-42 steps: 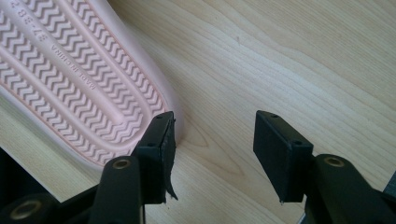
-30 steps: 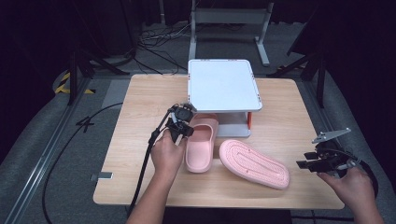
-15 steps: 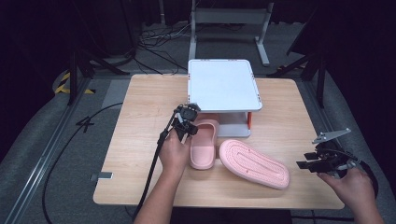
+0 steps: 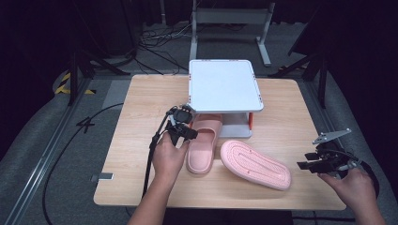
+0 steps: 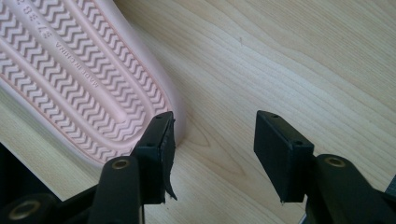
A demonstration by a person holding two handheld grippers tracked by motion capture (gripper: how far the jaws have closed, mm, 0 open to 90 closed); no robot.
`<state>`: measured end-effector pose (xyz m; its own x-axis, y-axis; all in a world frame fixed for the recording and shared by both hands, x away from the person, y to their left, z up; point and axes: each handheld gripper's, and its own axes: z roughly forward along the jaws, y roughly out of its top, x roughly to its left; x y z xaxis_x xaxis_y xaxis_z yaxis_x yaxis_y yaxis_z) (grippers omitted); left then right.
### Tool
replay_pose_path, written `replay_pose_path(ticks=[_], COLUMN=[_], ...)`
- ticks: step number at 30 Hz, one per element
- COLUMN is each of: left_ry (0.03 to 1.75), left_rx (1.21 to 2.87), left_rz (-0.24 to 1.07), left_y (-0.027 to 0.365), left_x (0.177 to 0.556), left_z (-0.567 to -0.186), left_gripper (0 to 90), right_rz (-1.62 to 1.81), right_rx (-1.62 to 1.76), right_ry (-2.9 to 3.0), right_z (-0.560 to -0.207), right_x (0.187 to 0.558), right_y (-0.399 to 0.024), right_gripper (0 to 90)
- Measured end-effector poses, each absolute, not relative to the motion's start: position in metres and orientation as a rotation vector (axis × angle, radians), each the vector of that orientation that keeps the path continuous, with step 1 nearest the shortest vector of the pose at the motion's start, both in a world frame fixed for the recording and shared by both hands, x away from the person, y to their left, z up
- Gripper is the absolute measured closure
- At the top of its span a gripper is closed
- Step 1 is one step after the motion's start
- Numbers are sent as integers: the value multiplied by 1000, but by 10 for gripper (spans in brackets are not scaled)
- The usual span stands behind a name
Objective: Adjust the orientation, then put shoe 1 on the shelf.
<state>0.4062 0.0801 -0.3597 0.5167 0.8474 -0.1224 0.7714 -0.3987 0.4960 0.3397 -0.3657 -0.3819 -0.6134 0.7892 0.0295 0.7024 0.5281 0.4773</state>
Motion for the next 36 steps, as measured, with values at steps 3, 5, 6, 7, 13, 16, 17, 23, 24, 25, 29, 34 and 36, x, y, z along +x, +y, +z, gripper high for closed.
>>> replay_pose_path(ticks=[3,5,6,7,13,16,17,23,24,25,29,34,36], left_ry=[1252,1212,1191,1176,1171,1153,1142,1117,1115,1123,1136,1162,1179], left_rx=[2340,2369,2382,2393,2495,2537,2547,2587,2596,2605,2626,2627,2639], left_rz=[238,233,220,221,109,62,59,-42,-40,-45,-32,-35,-33], left_y=[78,78,79,80,82,76,73,60,59,58,54,52,51], left_x=[382,366,360,354,329,319,316,317,317,318,322,329,333], left_z=[-355,-352,-352,-352,-372,-390,-395,-421,-422,-424,-431,-437,-441], left_gripper=[628,628,628,628,704,742,742,745,746,749,744,767,780], right_rz=[665,659,656,654,651,652,653,662,662,664,665,667,666], right_rx=[1270,1267,1265,1268,1259,1262,1261,1263,1261,1257,1256,1257,1251], right_ry=[2575,2575,2574,2574,2581,2578,2576,2570,2570,2571,2571,2570,2570], right_z=[-382,-383,-383,-383,-384,-384,-383,-382,-381,-381,-382,-382,-382], right_x=[341,342,342,342,342,341,341,341,341,341,340,341,341], right_y=[-363,-361,-359,-358,-356,-356,-357,-358,-358,-358,-358,-359,-358], right_gripper=[486,487,487,487,488,490,490,489,489,489,488,488,488])
